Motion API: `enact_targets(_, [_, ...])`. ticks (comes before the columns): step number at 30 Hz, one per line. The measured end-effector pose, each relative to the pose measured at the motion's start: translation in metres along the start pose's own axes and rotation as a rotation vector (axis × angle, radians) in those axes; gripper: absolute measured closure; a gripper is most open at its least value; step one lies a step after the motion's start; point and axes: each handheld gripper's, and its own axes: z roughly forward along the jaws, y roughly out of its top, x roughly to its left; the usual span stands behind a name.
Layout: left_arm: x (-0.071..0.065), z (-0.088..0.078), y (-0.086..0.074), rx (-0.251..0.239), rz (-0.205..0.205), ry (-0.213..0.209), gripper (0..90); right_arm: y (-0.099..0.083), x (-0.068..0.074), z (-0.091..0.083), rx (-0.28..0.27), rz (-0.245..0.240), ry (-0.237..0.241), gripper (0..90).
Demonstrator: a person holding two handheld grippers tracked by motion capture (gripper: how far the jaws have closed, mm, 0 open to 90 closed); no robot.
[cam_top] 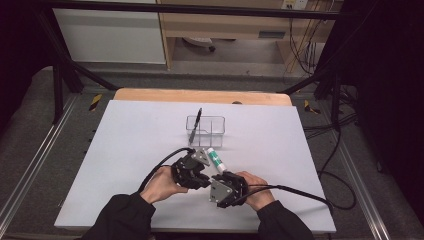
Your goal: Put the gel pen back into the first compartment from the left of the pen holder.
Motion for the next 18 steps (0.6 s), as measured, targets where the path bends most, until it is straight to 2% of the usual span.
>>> enact_targets(5, [0.0003, -0.0003, 0.0, 0.002, 0.0, -0.003, 78.2, -0.0004, 0.0011, -0.0006, -0.008, -0.027, -0.009, 75.7])
enact_targets(12, [0.0002, -0.0001, -0.0003, -0.002, 0.0, -0.001, 78.1, -0.0009, 0.0028, -0.0002, -0.011, -0.079, -0.019, 78.5])
enact_targets(16, [0.0012, -0.0015, -0.0009, -0.01, 0.003, -0.007, 77.7, -0.0007, 0.0027, -0.0009, -0.012, -0.072, -0.02, 78.8])
enact_targets(18, [0.0009, -0.0035, -0.0017, -0.021, 0.02, 0.009, 76.2, -0.0006, 0.0019, -0.0014, -0.015, -0.071, -0.021, 78.8])
